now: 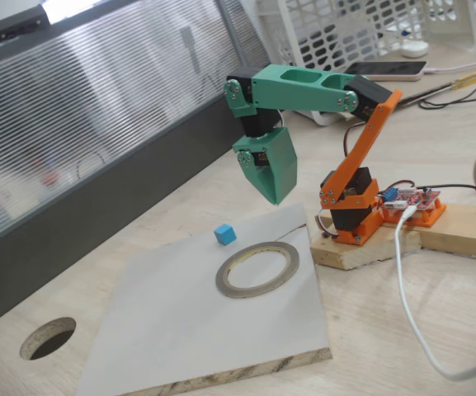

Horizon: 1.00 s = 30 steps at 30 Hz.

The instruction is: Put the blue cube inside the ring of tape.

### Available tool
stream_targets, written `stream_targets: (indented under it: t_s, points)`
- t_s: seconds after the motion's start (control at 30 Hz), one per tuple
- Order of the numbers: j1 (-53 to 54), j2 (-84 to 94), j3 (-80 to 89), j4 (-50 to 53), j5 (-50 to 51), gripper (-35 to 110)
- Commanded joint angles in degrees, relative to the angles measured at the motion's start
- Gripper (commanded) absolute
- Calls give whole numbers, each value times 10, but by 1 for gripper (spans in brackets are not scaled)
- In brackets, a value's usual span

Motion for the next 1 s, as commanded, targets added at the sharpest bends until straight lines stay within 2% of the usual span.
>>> stream_targets:
  t_s: [0.0,0.13,0.33,0.97]
  points:
    - [18,2,-10,5,7,2]
    - [18,-14,-11,-1,4,2]
    - [18,-138,-42,-2,4,2]
    - [18,-544,-518,-2,3,2]
